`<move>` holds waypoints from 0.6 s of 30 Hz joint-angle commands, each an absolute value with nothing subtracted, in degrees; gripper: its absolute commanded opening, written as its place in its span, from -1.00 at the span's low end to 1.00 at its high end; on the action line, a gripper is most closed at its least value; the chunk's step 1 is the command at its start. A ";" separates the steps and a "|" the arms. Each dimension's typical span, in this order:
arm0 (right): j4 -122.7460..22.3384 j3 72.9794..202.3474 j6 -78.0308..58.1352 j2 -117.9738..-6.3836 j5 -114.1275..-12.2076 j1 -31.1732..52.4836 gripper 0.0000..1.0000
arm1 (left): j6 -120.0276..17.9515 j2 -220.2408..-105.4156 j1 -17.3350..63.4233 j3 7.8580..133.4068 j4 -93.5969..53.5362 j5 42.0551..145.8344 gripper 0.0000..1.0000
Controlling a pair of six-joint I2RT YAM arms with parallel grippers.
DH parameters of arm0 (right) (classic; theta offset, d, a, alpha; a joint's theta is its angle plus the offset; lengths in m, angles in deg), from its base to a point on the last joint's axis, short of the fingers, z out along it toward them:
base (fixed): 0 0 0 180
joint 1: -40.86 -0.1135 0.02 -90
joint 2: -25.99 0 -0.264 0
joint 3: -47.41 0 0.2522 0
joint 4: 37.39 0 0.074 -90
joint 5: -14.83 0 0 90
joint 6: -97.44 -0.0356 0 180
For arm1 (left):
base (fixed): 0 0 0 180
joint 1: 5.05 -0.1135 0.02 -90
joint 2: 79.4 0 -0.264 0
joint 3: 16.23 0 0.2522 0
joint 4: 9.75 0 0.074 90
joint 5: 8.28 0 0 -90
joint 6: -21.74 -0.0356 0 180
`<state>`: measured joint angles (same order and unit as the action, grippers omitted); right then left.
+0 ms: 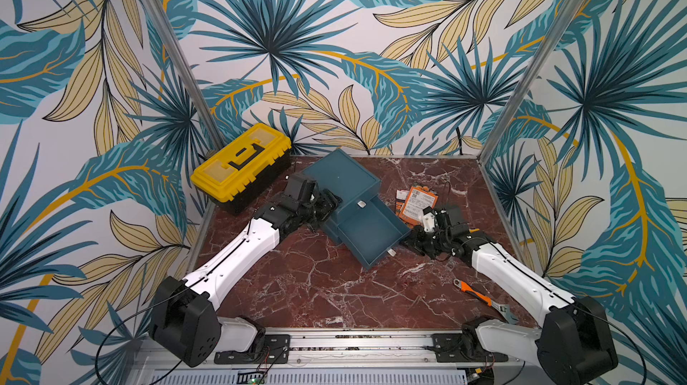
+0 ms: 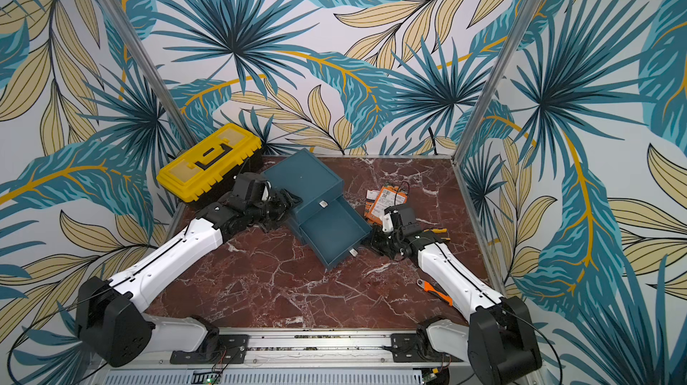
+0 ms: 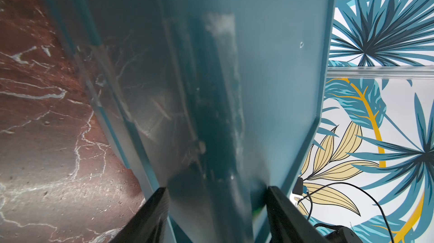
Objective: Take the seed bags out of the drawer
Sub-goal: Close the drawer in the storage box.
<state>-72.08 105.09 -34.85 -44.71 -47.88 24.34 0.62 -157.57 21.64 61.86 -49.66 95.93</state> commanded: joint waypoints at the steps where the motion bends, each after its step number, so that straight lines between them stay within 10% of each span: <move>1: -69.94 107.25 -35.45 -46.13 -47.56 24.02 -1.00 | 0.65 -158.01 21.84 58.78 -52.34 94.76 0.38; 18: -58.17 112.35 -42.55 -56.63 -44.63 22.14 -1.00 | 1.44 -157.65 21.93 58.50 -51.81 94.76 0.39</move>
<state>-63.93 110.82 -39.72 -55.14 -45.71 22.53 1.39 -157.29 21.64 61.34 -48.96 95.91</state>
